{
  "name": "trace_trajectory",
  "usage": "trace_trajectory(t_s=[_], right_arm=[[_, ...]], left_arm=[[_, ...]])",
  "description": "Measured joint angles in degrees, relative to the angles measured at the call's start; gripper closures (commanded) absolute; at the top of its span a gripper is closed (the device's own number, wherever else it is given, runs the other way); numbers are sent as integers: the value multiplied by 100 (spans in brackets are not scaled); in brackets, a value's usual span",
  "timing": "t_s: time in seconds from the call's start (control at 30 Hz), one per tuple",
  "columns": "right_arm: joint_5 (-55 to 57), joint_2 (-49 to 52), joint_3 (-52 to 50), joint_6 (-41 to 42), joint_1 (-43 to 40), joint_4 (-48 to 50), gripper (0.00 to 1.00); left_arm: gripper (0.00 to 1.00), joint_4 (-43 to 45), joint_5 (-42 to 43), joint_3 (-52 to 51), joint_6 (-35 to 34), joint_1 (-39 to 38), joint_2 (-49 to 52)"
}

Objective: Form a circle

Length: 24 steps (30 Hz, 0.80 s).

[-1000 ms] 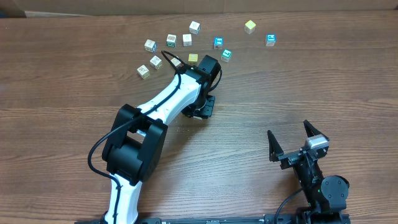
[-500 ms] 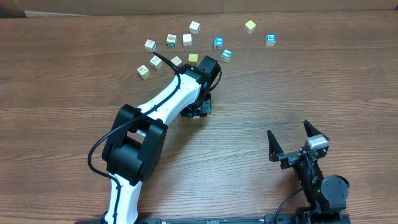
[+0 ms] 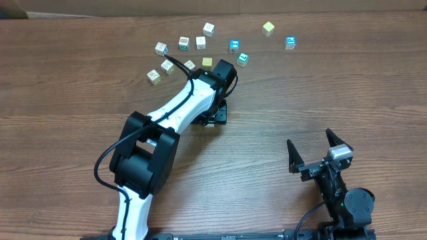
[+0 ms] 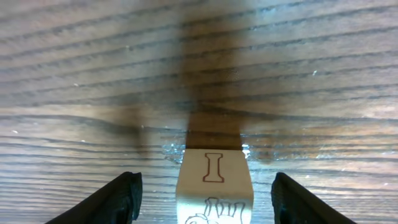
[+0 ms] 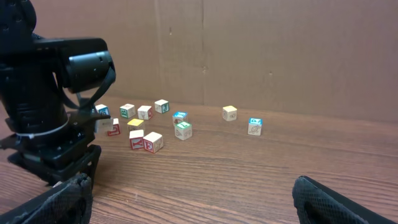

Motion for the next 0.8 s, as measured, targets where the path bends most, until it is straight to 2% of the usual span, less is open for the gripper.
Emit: trace_trajectory(t_s=[0.13,0.27,0.37,0.47,0.57,0.8], right_arm=[[-2,0,0,-2,0,4,0],[-2,0,0,-2,0,4,0],[-2,0,0,0,0,4,0],[-2,0,0,0,0,2,0],[-2,0,0,-2,0,0,0],[-2,0,0,-2,2,4,0]], left_arm=[[38,-177,-79,684,289,96,76],[47,-162,-127,1799,518,271,85],[53,90,-160,2402,599,369,83],[57,476,-199,2557,610,411,83],[56,688,-271,2540,610,411,92],[44,1147,-363,2542,586,411,378]])
